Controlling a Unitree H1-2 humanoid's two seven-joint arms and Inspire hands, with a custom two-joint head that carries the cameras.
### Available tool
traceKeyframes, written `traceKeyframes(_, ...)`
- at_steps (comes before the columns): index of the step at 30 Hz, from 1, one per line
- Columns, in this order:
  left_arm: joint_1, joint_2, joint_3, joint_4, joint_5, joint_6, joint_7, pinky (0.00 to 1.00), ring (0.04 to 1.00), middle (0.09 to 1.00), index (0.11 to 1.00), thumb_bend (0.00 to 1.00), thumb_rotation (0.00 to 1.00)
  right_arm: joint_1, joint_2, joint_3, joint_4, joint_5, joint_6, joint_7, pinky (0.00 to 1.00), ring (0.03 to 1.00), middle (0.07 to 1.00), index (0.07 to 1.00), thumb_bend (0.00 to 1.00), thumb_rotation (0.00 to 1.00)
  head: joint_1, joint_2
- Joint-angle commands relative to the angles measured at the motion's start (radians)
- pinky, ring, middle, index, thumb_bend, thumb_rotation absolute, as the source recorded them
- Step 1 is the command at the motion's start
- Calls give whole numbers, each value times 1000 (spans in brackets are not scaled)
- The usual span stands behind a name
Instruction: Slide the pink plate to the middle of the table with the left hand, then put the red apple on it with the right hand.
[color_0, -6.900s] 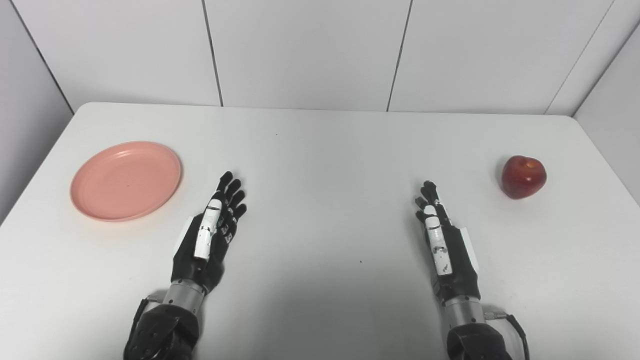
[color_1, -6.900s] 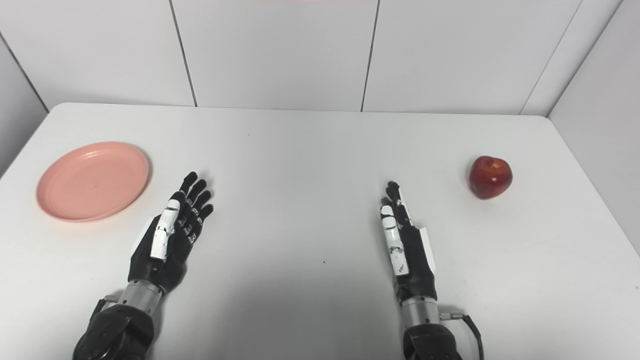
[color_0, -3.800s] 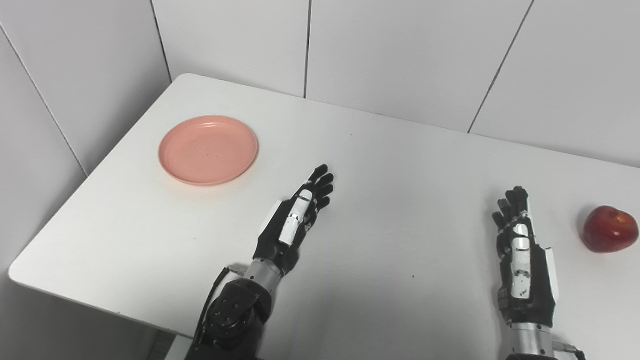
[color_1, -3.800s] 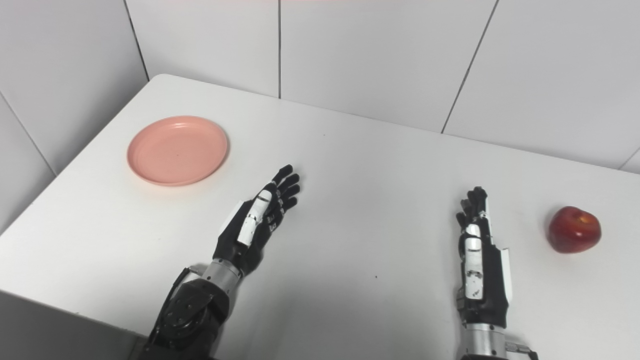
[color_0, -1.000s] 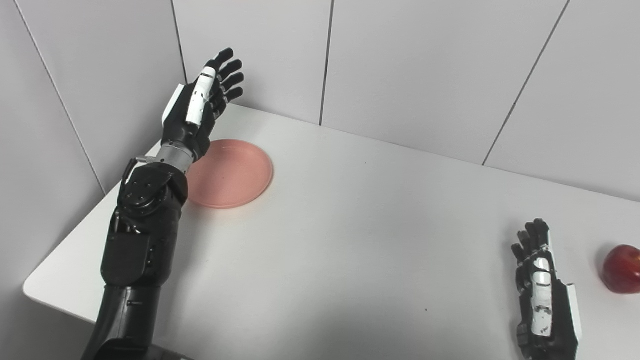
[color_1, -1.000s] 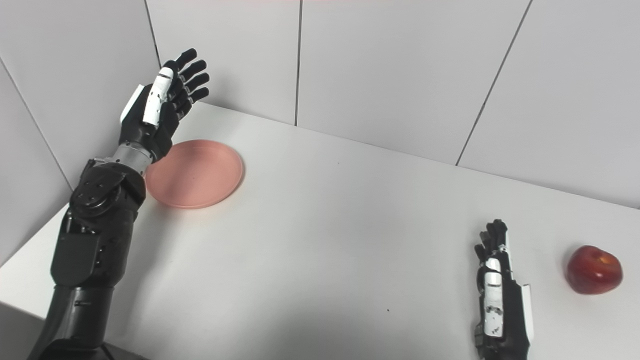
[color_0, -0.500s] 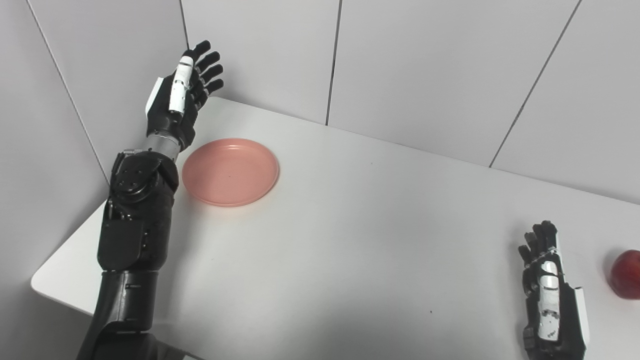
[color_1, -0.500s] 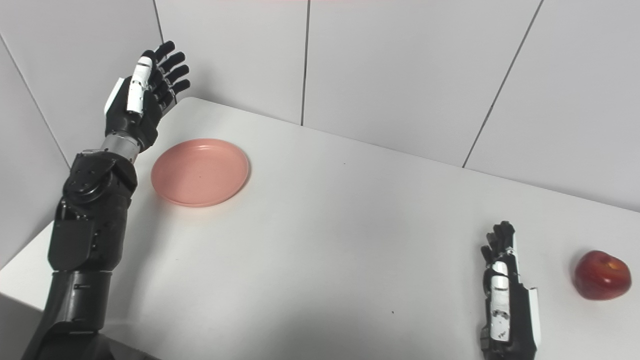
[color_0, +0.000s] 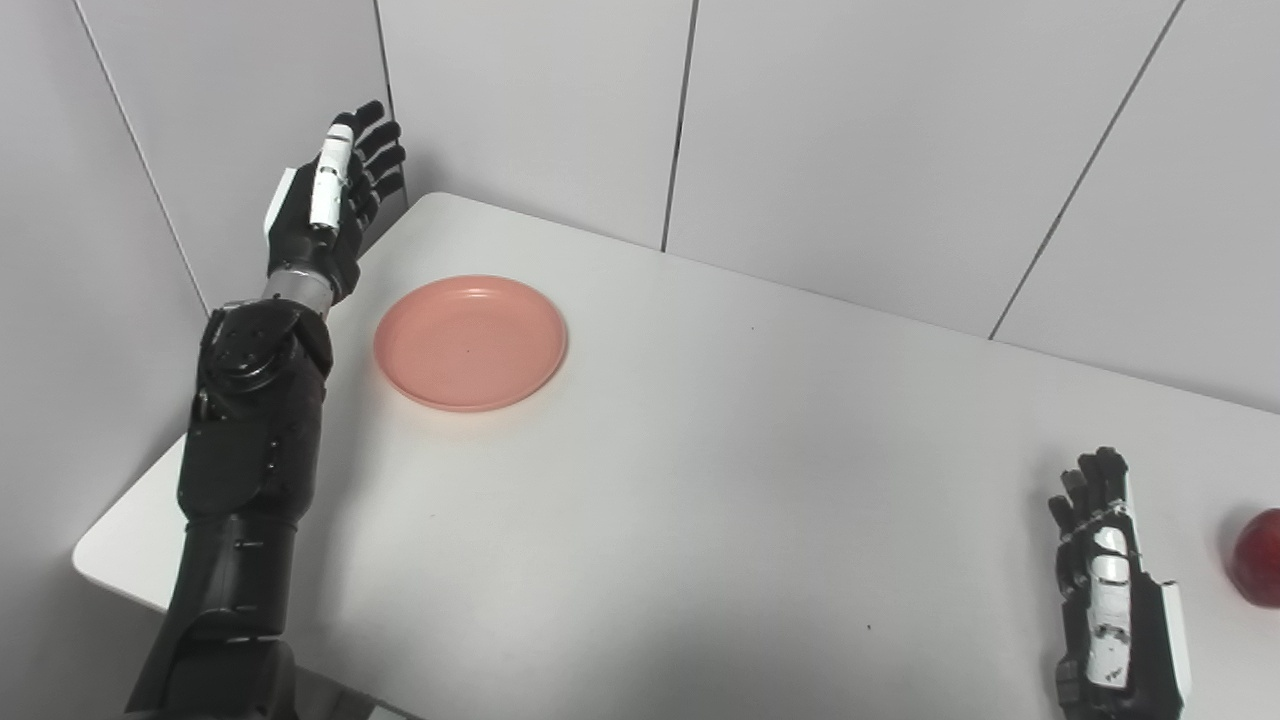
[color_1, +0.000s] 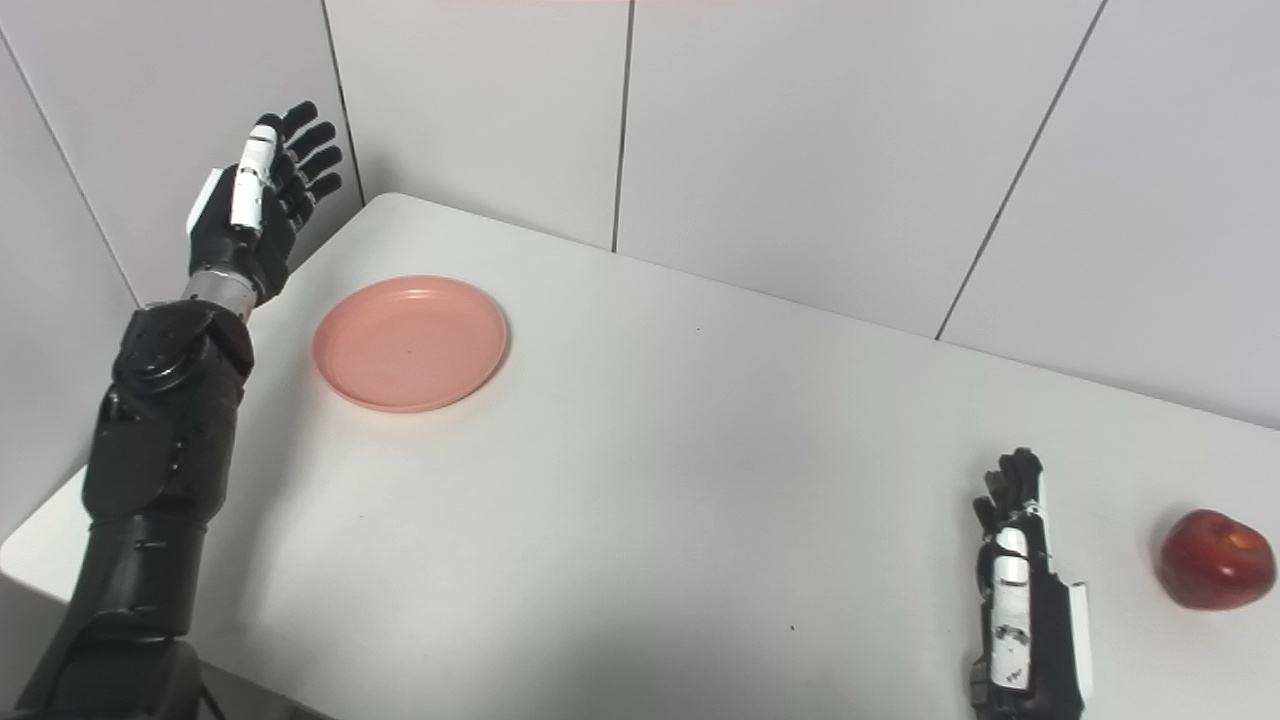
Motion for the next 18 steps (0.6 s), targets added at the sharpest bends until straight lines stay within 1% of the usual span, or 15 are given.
traceKeyframes(1, -57, 39, 16, 11, -17, -29, 2, 927, 915, 911, 880, 312, 1000, 56, -7, -9, 60, -1, 3, 1, 1000, 1000, 1000, 1000, 179, 1000, 1, 1)
traceKeyframes(5, -56, 51, 24, 56, -30, -41, -6, 933, 920, 916, 885, 303, 1000, 58, -9, -8, 56, -3, 5, 1, 1000, 1000, 1000, 1000, 177, 1000, 4, 2)
traceKeyframes(8, -55, 58, 27, 92, -34, -51, -11, 940, 920, 914, 887, 336, 1000, 62, -8, -7, 42, -8, 19, -3, 1000, 1000, 1000, 1000, 173, 1000, 7, 2)
traceKeyframes(11, -56, 63, 29, 125, -37, -62, -11, 940, 915, 907, 882, 337, 1000, 62, -7, -8, 43, -4, 15, -1, 1000, 1000, 1000, 1000, 168, 1000, 5, 3)
traceKeyframes(13, -57, 59, 37, 147, -47, -59, -5, 939, 914, 904, 880, 342, 1000, 62, -7, -8, 45, 0, 13, 1, 1000, 1000, 1000, 1000, 166, 1000, 3, 4)
traceKeyframes(18, -54, 56, 40, 198, -52, -81, -10, 933, 907, 896, 870, 347, 1000, 62, -6, -8, 37, -8, 22, -6, 1000, 1000, 1000, 1000, 157, 1000, 6, 6)
